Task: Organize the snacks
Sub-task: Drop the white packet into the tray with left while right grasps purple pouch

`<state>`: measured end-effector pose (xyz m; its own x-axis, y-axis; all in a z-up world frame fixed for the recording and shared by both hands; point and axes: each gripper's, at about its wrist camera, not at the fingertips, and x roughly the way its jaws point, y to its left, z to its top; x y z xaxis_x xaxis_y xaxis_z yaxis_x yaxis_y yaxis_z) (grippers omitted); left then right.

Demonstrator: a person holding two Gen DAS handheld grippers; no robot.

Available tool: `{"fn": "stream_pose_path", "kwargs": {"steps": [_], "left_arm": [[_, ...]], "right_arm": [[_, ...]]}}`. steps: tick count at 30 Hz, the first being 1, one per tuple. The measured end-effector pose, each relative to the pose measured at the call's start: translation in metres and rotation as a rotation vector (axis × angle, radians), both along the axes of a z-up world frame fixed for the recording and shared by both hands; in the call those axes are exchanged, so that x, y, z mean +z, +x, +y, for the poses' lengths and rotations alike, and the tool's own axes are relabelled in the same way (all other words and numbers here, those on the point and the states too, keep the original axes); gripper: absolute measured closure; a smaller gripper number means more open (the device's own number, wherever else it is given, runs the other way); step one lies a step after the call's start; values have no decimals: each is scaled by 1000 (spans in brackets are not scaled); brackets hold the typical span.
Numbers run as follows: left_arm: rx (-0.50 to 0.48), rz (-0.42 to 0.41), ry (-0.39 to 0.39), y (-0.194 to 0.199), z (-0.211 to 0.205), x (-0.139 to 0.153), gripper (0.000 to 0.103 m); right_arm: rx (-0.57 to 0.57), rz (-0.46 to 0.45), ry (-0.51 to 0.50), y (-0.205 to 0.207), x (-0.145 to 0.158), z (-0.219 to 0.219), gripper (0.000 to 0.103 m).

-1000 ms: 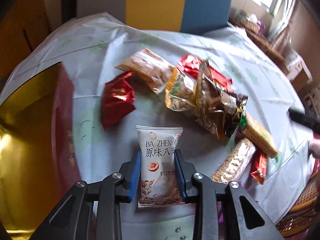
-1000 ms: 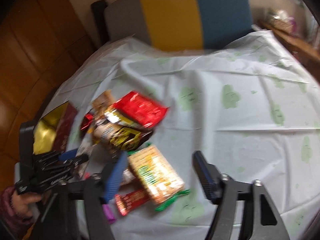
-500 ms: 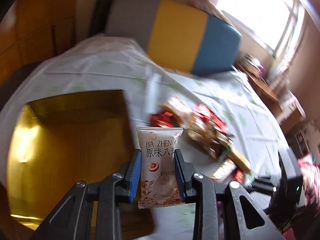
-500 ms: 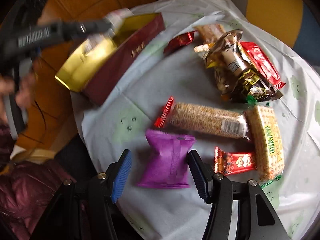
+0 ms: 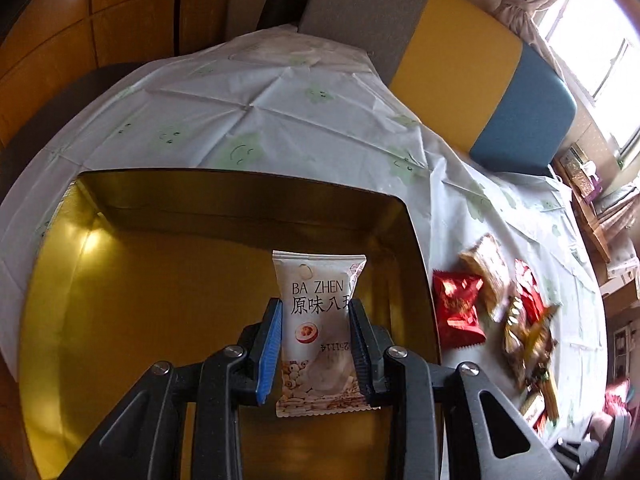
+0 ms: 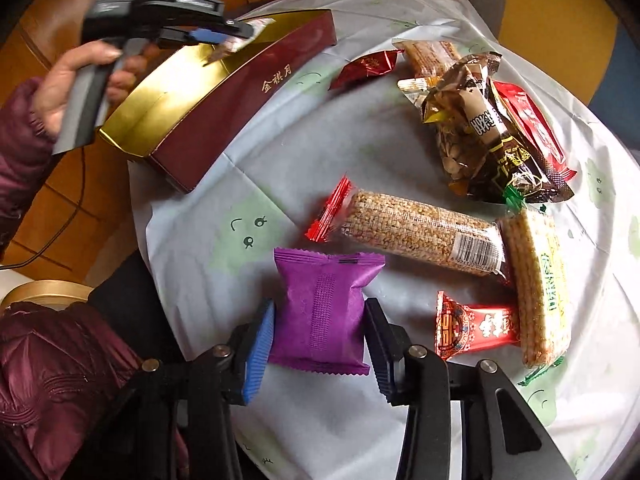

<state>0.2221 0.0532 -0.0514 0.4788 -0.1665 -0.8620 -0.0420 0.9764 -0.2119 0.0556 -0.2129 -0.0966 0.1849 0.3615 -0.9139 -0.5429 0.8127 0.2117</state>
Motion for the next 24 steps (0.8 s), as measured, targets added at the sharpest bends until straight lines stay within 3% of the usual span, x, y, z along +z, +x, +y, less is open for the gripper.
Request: {"fn": "stream_pose_path", "kwargs": {"steps": [7, 13, 24], "left_arm": [[-29, 33, 8, 26, -10, -19, 68], [4, 21, -39, 19, 2, -11, 52], [1, -108, 91, -79, 14, 37, 52]], "right_arm": [[1, -3, -9, -2, 4, -6, 58], [5, -9, -12, -2, 3, -7, 58], [-15, -28, -18, -5, 3, -8, 60]]}}
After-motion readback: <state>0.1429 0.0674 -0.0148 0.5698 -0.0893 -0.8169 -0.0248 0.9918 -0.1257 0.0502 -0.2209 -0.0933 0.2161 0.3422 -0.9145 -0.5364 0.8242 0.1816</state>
